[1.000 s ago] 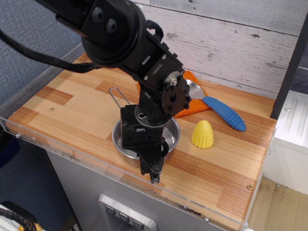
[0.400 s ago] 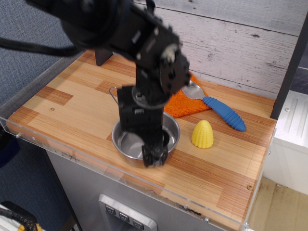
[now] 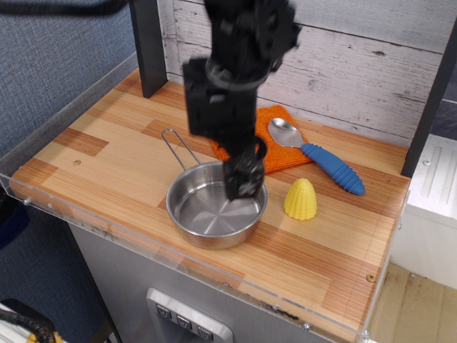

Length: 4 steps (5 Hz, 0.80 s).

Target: Put the pan under the cloth.

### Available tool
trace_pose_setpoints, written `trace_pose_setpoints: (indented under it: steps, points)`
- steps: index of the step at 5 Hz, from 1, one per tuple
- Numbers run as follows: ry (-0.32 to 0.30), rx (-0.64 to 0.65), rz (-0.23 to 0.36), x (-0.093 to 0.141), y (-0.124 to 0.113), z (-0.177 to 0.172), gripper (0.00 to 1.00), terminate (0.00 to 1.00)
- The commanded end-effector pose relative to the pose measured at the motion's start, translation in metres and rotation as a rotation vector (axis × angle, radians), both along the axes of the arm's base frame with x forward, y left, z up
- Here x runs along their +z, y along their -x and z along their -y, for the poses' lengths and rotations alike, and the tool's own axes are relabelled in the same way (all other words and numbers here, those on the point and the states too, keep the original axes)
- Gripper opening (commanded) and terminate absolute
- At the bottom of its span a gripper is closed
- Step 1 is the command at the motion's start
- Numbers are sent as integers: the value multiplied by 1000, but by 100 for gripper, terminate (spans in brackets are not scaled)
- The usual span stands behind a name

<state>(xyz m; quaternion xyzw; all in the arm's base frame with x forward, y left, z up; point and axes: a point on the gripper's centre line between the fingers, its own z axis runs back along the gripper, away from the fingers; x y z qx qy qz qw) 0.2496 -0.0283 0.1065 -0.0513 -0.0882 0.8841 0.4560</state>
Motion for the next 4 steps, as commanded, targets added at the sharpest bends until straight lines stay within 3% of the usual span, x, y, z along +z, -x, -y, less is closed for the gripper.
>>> trace_pose_setpoints:
  steps: [1, 3, 4]
  points:
    - [5, -1, 37, 27, 4, 4, 100, 0]
    - [5, -1, 37, 27, 4, 4, 100, 0]
    - [5, -1, 37, 27, 4, 4, 100, 100]
